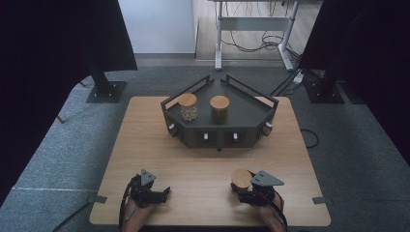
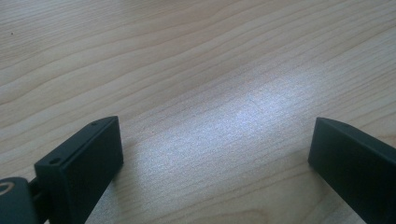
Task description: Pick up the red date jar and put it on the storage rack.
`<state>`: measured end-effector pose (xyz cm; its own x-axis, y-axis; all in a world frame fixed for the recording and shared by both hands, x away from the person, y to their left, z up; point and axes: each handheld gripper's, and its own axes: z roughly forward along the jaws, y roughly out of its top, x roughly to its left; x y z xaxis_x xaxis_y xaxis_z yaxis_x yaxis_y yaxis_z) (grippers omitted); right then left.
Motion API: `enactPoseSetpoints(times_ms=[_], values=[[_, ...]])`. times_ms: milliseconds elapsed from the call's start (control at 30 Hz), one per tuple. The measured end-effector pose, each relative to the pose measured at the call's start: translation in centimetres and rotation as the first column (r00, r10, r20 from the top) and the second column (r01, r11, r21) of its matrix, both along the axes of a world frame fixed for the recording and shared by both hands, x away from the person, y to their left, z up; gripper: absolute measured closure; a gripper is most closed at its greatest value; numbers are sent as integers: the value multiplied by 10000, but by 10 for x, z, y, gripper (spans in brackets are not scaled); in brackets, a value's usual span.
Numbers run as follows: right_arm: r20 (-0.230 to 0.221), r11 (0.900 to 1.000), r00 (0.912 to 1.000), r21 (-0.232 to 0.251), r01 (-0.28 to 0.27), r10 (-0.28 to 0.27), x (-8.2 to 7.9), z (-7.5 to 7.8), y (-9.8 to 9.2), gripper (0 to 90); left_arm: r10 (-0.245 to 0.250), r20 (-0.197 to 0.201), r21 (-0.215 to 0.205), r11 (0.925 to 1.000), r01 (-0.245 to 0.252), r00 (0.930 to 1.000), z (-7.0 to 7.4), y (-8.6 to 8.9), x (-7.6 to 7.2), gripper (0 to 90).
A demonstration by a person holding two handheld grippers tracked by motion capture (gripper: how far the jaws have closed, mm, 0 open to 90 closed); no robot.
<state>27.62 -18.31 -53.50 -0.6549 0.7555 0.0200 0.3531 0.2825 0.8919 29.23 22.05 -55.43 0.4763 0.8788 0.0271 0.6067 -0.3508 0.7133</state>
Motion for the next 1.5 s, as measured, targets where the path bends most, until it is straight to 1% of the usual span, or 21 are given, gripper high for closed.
enactPoseSetpoints(times_ms=[100,400,533,767,1100,1500], values=[[71,9999,10000,-92,45,-44,-1,2,1,243,-6,0,1,10000,6,10000,0,0,0,27],[302,9994,9993,271,225,-233,-3,17,-3,243,-7,0,1,10000,7,10000,0,0,0,27],[358,9989,9987,320,348,-360,-2,23,-5,243,-7,-1,0,10000,7,10000,0,0,0,27],[398,9981,9976,277,547,-558,3,30,-8,243,-7,0,0,10000,7,10000,0,0,0,27],[507,9978,9969,303,583,-598,9,39,-7,244,-8,2,1,10000,8,10000,0,0,0,27],[608,9954,9938,300,914,-931,23,58,-9,244,-8,4,5,10000,8,10000,0,0,0,27]])
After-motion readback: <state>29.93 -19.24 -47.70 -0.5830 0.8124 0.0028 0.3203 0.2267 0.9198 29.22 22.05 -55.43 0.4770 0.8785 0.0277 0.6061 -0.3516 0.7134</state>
